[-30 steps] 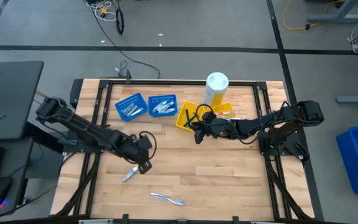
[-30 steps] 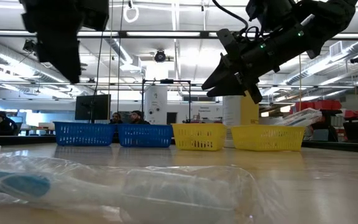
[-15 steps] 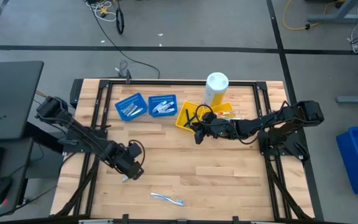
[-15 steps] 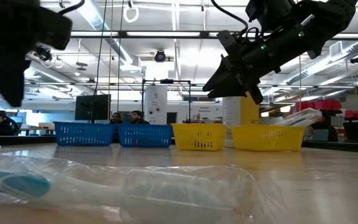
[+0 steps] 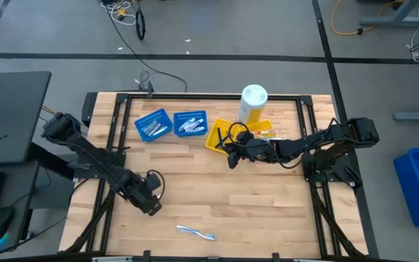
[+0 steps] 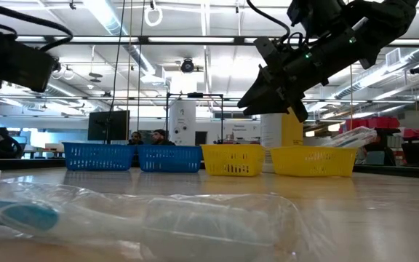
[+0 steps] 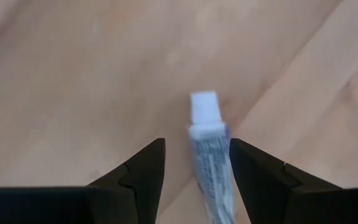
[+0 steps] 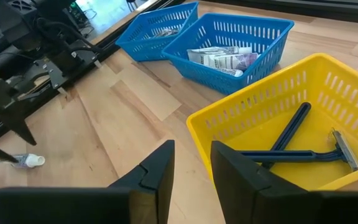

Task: Pick & Place Travel size toiletries
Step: Put the white toothpaste into the right blue bin

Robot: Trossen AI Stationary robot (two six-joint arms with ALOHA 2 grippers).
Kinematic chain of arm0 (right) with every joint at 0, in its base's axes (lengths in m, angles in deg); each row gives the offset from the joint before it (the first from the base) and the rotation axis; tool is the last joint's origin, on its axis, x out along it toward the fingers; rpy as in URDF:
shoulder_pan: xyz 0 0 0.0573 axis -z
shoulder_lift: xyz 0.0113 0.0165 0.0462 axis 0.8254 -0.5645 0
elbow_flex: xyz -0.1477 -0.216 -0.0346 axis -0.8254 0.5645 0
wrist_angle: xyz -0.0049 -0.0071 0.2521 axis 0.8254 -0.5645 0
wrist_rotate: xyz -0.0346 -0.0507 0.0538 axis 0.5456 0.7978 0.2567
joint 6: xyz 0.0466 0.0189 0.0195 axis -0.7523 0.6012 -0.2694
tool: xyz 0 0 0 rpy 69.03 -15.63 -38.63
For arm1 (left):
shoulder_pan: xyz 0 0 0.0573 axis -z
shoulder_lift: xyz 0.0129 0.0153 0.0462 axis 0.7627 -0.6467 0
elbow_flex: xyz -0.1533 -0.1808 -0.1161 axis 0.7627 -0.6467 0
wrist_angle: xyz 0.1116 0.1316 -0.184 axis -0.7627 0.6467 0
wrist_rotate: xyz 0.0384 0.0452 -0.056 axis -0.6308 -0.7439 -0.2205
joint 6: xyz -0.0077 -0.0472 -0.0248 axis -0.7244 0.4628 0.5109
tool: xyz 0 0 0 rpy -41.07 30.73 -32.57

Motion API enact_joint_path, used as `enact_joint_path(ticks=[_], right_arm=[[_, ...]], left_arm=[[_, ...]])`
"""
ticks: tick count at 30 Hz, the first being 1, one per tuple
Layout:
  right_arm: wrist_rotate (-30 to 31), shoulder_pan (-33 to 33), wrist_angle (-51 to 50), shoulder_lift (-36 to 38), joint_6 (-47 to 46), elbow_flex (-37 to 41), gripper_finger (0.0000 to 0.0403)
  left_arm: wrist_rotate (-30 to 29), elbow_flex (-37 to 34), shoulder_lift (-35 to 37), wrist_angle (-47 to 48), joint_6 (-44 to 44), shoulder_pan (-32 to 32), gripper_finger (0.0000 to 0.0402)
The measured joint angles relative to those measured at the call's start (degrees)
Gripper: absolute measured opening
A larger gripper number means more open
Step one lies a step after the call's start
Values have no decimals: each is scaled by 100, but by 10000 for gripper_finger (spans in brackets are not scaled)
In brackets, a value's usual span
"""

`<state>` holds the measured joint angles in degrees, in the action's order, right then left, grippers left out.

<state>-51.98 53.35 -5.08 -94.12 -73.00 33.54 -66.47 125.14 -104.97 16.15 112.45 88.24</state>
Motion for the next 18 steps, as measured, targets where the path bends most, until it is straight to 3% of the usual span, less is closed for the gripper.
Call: enact_joint_path(ticks=[11, 18], right_arm=[[12, 13, 0, 0, 0, 1, 107], [12, 15, -34, 0, 4, 0, 113]], left_arm=[[-174, -37, -29, -297, 204, 165, 189], [131, -1, -678, -511, 94, 194, 187]])
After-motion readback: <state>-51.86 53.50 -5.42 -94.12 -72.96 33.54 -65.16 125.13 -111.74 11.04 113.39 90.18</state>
